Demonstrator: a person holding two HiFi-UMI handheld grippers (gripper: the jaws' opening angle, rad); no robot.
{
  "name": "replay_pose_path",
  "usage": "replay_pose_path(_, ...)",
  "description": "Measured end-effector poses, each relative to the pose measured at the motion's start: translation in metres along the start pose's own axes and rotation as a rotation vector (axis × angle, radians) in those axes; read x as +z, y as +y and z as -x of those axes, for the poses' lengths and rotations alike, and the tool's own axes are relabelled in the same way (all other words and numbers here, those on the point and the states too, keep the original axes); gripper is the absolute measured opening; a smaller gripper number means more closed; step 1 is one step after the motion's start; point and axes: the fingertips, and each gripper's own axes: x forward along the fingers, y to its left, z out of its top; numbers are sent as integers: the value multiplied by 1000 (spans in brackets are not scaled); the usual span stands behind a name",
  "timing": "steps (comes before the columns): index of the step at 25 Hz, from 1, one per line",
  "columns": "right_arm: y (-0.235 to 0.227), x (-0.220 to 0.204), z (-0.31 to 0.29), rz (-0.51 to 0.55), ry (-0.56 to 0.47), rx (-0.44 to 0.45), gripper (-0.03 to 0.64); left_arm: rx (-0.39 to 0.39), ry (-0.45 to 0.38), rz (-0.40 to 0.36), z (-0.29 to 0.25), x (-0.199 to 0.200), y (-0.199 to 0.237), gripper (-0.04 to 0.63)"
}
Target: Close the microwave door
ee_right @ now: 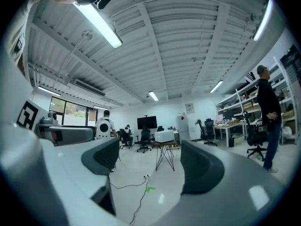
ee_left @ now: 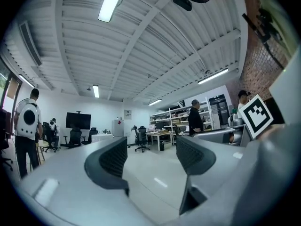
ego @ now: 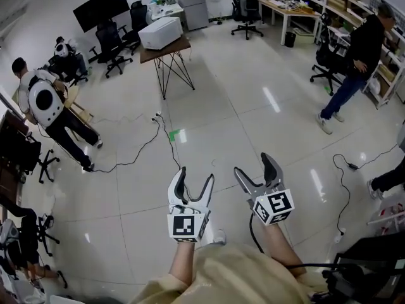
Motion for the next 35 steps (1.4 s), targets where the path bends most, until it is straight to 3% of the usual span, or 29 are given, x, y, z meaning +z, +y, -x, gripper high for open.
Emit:
replay_pose_path(4,0,4,-43,18,0,19,397,15,-81,-12,-25,5,36,330)
replay_pose_path(8,7,-4,-91,25,9,34,396,27,68,48,-36,-11,75,330)
replay_pose_path(11,10,-11,-123,31,17,58,394,36,26,55,-54,-16,101,330)
replay_pose_path(14,18,-33,-150,31,25,85,391,49,-67,38,-69,-30,130,328)
replay_pose_path(18,22,-48,-190,-61,-13,155,352,48,53,75,-92,-66,165,328)
replay_pose_path(19,15,-47,-194,-73,-25,150,325,43,41,68,-101,-68,167,328)
replay_pose_path(21,-17,-48,-207,-84,-26,128,311,42,-22,49,-133,-67,165,328)
replay_pose_path(24,-90,-58,-237,-123,2,119,311,61,117,89,-192,-83,145,328)
replay_pose_path(25,-117,-61,-246,-138,9,124,311,71,123,88,-215,-87,136,328)
replay_pose_path(28,-189,-62,-265,-153,19,166,311,99,-18,19,-284,-88,111,328)
replay_pose_path(30,-222,-51,-276,-132,-9,201,311,118,-52,-1,-320,-87,100,328)
replay_pose_path(33,-262,-46,-297,-98,-40,249,311,146,-55,-15,-367,-95,93,322)
replay_pose_path(35,-293,-56,-309,-101,-40,267,311,150,16,-4,-397,-113,81,322)
